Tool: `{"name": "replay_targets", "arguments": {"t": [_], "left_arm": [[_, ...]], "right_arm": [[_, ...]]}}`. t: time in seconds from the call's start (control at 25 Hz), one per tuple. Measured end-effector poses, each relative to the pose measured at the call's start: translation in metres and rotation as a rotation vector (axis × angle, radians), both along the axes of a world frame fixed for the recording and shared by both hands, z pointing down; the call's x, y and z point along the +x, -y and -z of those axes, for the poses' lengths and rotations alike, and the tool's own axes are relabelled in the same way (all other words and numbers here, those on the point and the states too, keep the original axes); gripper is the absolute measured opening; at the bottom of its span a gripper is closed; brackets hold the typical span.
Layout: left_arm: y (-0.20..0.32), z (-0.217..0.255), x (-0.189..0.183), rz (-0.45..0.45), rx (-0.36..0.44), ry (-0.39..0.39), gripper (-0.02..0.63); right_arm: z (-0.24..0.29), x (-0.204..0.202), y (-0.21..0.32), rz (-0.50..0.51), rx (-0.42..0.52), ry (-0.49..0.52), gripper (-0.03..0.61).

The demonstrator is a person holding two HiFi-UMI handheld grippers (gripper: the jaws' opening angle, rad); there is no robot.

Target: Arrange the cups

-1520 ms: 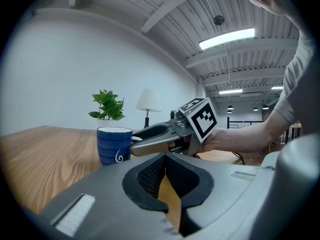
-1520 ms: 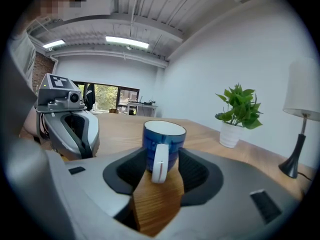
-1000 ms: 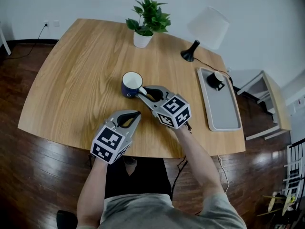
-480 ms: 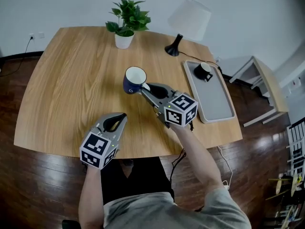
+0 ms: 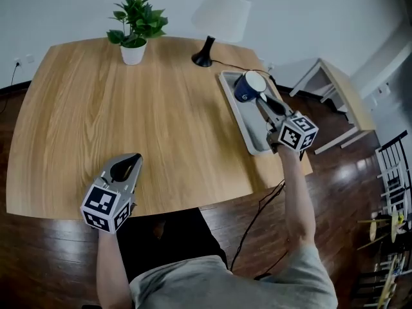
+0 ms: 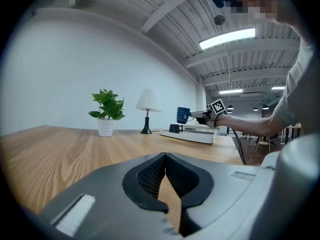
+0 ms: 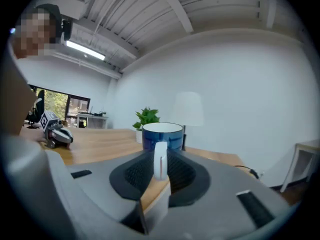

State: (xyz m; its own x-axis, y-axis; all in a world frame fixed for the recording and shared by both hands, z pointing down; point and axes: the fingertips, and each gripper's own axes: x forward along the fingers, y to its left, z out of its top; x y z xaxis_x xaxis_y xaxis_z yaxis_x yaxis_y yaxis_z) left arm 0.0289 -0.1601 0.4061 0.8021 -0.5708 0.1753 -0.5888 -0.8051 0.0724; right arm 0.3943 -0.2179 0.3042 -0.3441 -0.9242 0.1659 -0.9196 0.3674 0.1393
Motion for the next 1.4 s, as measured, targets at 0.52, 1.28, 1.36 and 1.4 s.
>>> {"name": "replay_targets", "arguments": {"t": [0.52, 1.28, 1.36, 1.4], "left_arm": [[0.001, -0.001, 0.001, 0.013, -0.001, -0.003, 0.009], [0.003, -0.001, 0.0, 0.017, -0.001, -0.003, 0.009], [0.003, 0.0, 0.0, 0.016, 0.0, -0.001, 0.009], [0.003, 0.0, -0.001, 0.016, 0.001, 0.0, 0.009]], "right_arm": [[-0.074, 0.091, 0.006, -0.036, -0.206, -0.058, 0.087], [-0.086, 0.1, 0.006, -0.018, -0.266, -0.106, 0.098], [-0.087, 0.104, 0.005, -0.064, -0.274, -0.131, 0.112], [-0.088, 0.106, 0.005, -0.082, -0.278, -0.145, 0.138]]}}
